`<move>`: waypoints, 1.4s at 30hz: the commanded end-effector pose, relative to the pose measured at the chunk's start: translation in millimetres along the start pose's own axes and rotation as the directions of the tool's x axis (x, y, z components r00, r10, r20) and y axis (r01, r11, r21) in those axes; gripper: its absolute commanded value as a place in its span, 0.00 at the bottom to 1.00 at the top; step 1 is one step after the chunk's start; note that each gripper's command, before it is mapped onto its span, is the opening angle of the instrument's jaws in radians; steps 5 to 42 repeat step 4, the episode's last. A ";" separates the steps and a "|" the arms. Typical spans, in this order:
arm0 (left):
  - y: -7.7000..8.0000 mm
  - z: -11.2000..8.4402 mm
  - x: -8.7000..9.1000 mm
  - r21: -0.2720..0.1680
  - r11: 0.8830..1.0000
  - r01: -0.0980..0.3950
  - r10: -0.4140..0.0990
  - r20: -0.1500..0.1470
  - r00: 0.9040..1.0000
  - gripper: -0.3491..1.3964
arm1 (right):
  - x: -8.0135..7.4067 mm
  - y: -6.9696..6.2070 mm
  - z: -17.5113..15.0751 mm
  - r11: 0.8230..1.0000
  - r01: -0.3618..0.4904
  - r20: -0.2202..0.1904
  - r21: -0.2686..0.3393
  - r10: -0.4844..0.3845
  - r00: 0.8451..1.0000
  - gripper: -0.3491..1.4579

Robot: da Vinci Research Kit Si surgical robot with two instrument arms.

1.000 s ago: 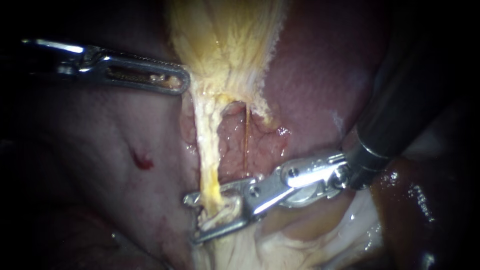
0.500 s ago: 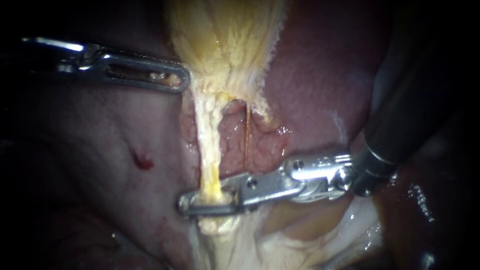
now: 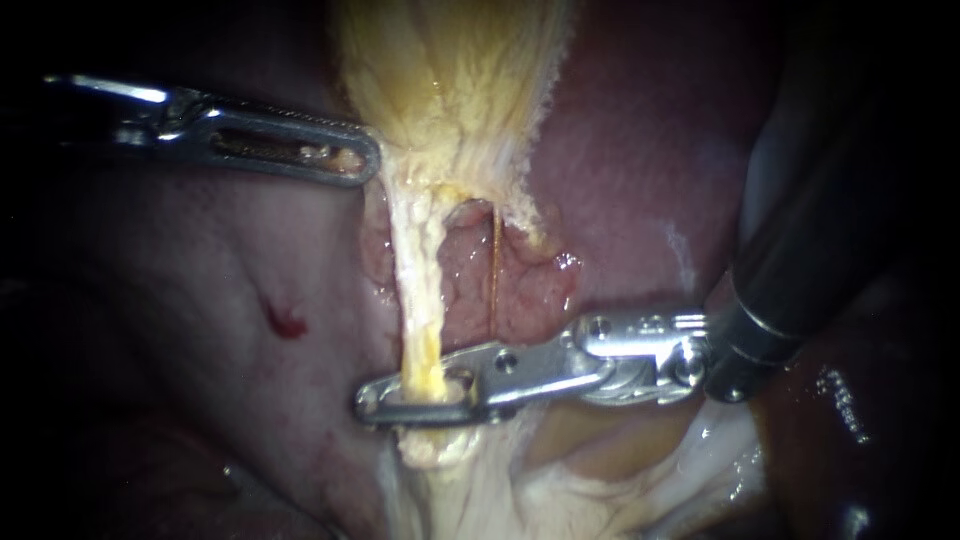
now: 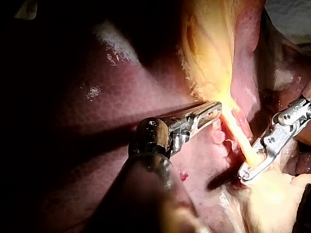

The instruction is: Clipping first clip left tube

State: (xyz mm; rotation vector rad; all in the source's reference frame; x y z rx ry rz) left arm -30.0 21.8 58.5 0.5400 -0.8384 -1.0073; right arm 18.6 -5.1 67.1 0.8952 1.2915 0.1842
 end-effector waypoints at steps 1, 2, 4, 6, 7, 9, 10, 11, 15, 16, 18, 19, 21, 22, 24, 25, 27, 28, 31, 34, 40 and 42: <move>0.0 0.0 0.0 0.000 1.000 0.000 0.000 0.000 1.000 0.00 | -0.1 0.0 0.0 1.000 -0.002 0.000 -0.001 0.002 1.000 0.00; 0.0 0.0 0.0 0.000 1.000 0.000 0.000 0.000 1.000 0.00 | -0.1 0.0 0.0 1.000 -0.002 0.000 -0.001 0.002 1.000 0.00; 0.0 0.0 0.0 0.000 1.000 0.000 0.000 0.000 1.000 0.00 | -0.2 0.1 -0.1 1.000 -0.002 0.000 -0.001 0.002 1.000 0.00; 0.0 0.0 0.0 0.000 1.000 0.000 0.000 0.000 1.000 0.00 | -0.2 0.1 -0.1 1.000 -0.002 0.000 -0.001 0.002 1.000 0.00; 0.0 0.0 0.0 0.000 1.000 0.000 0.000 0.000 1.000 0.00 | -0.2 0.1 -0.1 1.000 -0.002 0.000 -0.001 0.002 1.000 0.00; 0.0 0.0 0.0 0.000 1.000 0.000 0.000 0.000 1.000 0.00 | -0.2 0.1 -0.1 1.000 -0.002 0.000 -0.001 0.002 1.000 0.00; 0.0 0.0 0.0 0.000 1.000 0.000 0.000 0.000 1.000 0.00 | -0.2 0.1 -0.1 1.000 -0.002 0.000 -0.001 0.002 1.000 0.00; 0.0 0.0 0.0 0.000 1.000 0.000 0.000 0.000 1.000 0.00 | -0.2 0.1 -0.1 1.000 -0.002 0.000 -0.001 0.002 1.000 0.00; 0.0 0.0 0.0 0.000 1.000 0.000 0.000 0.000 1.000 0.00 | -0.2 0.1 -0.1 1.000 -0.002 0.000 -0.001 0.002 1.000 0.00; 0.0 0.0 0.0 0.000 1.000 0.000 0.000 0.000 1.000 0.00 | -0.2 0.1 -0.1 1.000 -0.002 0.000 -0.001 0.002 1.000 0.00; 0.0 0.0 0.0 0.000 1.000 0.000 0.000 0.000 1.000 0.00 | -0.2 0.1 -0.1 1.000 -0.002 0.000 -0.001 0.002 1.000 0.00; 0.0 0.0 0.0 0.000 1.000 0.000 0.000 0.000 1.000 0.00 | -0.2 0.1 -0.1 1.000 -0.002 0.000 -0.001 0.002 1.000 0.00; 0.0 0.0 0.0 0.000 1.000 0.000 0.000 0.000 1.000 0.00 | -0.2 0.1 -0.1 1.000 -0.002 0.000 -0.001 0.002 1.000 0.00; 0.0 0.0 0.0 0.000 1.000 0.000 0.000 0.000 1.000 0.00 | -0.2 0.1 -0.1 1.000 -0.002 0.000 -0.001 0.002 1.000 0.00; 0.0 0.0 0.0 0.000 1.000 0.000 0.000 0.000 1.000 0.00 | -0.2 0.1 -0.1 1.000 -0.002 0.000 -0.001 0.002 1.000 0.00; 0.0 0.0 0.0 0.000 1.000 0.000 0.000 0.000 1.000 0.00 | -0.2 0.1 -0.1 1.000 -0.002 0.000 -0.001 0.002 1.000 0.00; 0.0 0.0 0.0 0.000 1.000 0.000 0.000 0.000 1.000 0.00 | -0.2 0.1 -0.1 1.000 -0.002 0.000 -0.001 0.002 1.000 0.00; 0.0 0.0 0.0 0.000 1.000 0.000 0.000 0.000 1.000 0.00 | -0.2 0.1 -0.1 1.000 -0.002 0.000 -0.001 0.002 1.000 0.00; 0.0 0.0 0.0 0.000 1.000 0.000 0.000 0.000 1.000 0.00 | -0.2 0.1 -0.1 1.000 -0.002 0.000 -0.001 0.002 1.000 0.00; 0.0 0.0 0.0 0.000 1.000 0.000 0.000 0.000 1.000 0.00 | -0.2 0.1 -0.1 1.000 -0.002 0.000 -0.001 0.002 1.000 0.00; 0.0 0.0 0.0 0.000 1.000 0.000 0.000 0.000 1.000 0.00 | -0.2 0.1 -0.1 1.000 -0.002 0.000 -0.001 0.002 1.000 0.00; 0.0 0.0 0.0 0.000 1.000 0.000 0.000 0.000 1.000 0.00 | -0.2 0.1 -0.1 1.000 -0.002 0.000 -0.001 0.002 1.000 0.00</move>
